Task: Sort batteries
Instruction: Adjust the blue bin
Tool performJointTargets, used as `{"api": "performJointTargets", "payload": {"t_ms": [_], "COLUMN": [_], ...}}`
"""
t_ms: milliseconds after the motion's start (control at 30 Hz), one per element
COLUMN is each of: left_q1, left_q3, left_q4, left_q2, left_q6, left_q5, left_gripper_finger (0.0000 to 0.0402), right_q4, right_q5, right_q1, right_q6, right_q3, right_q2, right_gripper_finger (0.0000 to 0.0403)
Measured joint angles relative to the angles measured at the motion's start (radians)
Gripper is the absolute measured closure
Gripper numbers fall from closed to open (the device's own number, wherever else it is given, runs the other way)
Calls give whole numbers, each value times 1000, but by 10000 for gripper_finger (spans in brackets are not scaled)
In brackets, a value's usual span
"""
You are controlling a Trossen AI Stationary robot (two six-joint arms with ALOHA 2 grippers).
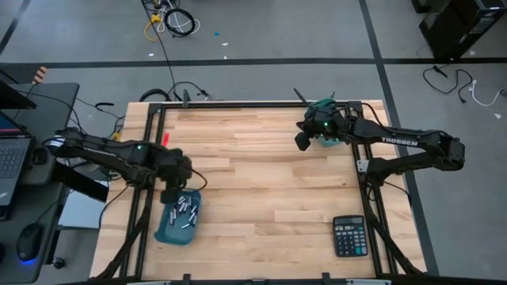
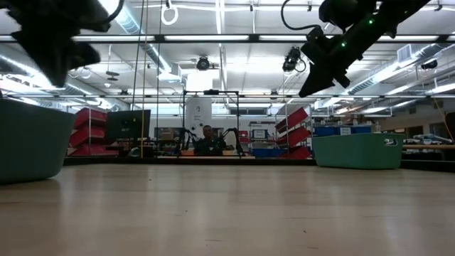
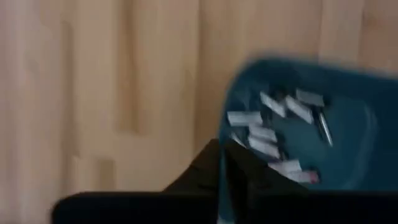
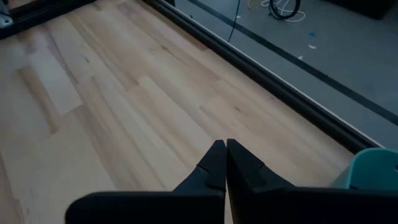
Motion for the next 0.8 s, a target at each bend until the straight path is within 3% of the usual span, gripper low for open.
{"api": "performJointTargets", "payload": {"t_ms": [200, 300, 567, 800], "left_q1": [-69, -116, -184, -184], "left_q3": [-60, -80, -166, -231], "left_q4": [-23, 25, 136, 221], "left_q2": [0, 0, 0, 0], "left_q6": [-146, -186, -256, -216], "left_q5": [178, 202, 74, -47], "left_gripper_finger": [399, 400, 401, 401], "right_q4": [0, 0, 0, 0], "right_q5": [0, 0, 0, 0], "right_q1": [15, 19, 27, 27], "right_q6": [-1, 0, -9, -19], "right_q3": [0, 0, 0, 0], "right_q2": [0, 0, 0, 0], "right_gripper_finger": [403, 403, 403, 403]}}
